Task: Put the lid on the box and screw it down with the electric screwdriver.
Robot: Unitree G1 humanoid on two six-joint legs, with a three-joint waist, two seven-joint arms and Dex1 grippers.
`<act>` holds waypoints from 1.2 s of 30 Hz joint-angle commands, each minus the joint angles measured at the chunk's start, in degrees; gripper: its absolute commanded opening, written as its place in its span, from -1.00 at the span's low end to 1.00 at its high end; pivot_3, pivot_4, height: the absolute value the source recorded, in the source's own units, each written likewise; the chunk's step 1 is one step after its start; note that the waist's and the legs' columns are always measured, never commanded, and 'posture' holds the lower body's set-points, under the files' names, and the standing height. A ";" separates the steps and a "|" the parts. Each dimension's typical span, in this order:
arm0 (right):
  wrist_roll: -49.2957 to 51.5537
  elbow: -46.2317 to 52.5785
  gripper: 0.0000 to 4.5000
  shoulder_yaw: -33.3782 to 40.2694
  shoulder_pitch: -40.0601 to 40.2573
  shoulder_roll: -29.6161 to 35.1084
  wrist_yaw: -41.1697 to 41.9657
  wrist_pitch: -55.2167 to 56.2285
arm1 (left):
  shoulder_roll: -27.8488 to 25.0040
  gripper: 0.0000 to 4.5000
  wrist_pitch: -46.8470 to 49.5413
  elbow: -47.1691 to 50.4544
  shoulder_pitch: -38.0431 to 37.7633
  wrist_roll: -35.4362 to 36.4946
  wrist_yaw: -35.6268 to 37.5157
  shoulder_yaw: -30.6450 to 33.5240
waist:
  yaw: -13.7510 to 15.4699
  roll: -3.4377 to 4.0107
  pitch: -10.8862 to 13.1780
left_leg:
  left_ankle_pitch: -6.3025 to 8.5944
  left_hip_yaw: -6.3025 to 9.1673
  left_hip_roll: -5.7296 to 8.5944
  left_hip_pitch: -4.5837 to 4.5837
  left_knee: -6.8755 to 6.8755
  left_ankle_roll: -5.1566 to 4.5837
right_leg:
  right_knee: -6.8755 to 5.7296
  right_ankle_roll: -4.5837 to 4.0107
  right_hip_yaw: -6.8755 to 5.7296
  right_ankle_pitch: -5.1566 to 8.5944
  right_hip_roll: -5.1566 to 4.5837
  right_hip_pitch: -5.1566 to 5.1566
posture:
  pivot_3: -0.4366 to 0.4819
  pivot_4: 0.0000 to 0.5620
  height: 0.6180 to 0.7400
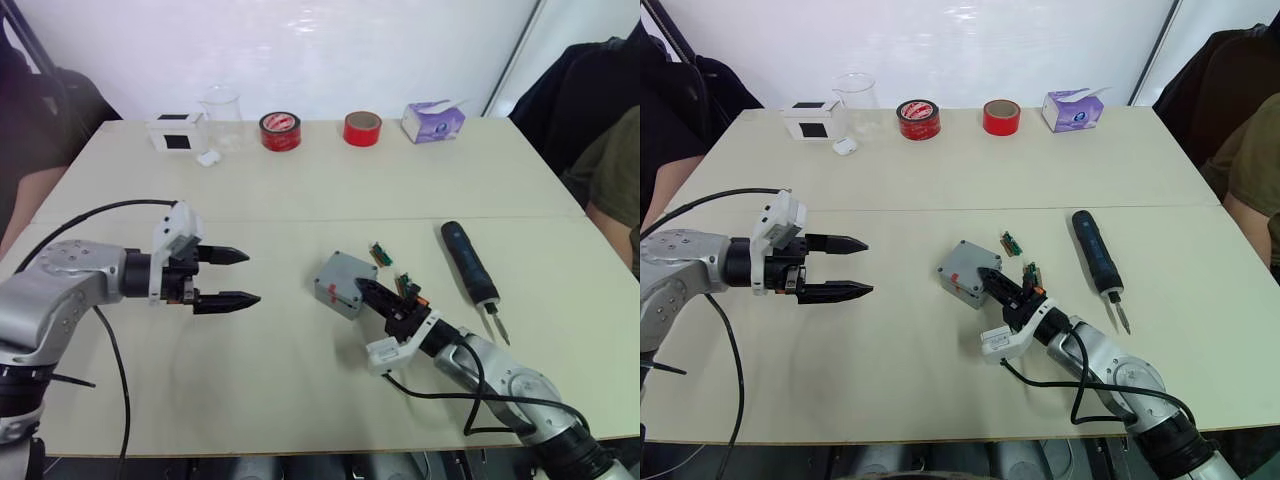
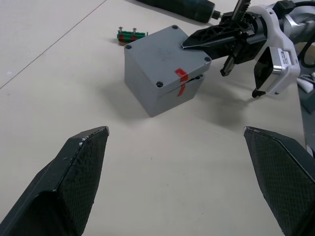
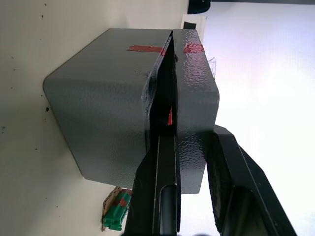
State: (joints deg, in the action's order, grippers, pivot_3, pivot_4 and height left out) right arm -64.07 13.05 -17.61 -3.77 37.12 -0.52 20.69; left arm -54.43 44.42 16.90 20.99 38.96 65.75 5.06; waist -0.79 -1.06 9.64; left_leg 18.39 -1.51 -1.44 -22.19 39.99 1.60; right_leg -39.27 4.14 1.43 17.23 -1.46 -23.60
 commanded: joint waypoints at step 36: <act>-0.56 -6.78 -0.90 -3.67 0.38 2.72 -5.00 2.94 | 27.53 -0.96 -17.59 -21.91 16.20 -19.51 -2.05 -20.74 | 0.00 -0.08 -0.05 | 0.08 -0.01 0.07 0.80 -0.02 -0.14 | 0.13 0.00 0.04 0.01 0.01 0.84 | -0.05 -0.47 1.00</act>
State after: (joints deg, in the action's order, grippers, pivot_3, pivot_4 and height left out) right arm -64.00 8.25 -19.64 -4.69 38.57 -6.91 22.50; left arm -27.00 28.28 -5.16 35.93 20.26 63.80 -16.27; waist -0.79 -1.14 9.58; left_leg 18.47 -1.53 -1.37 -21.39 39.98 1.46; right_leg -39.14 4.14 1.47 17.23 -1.45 -22.77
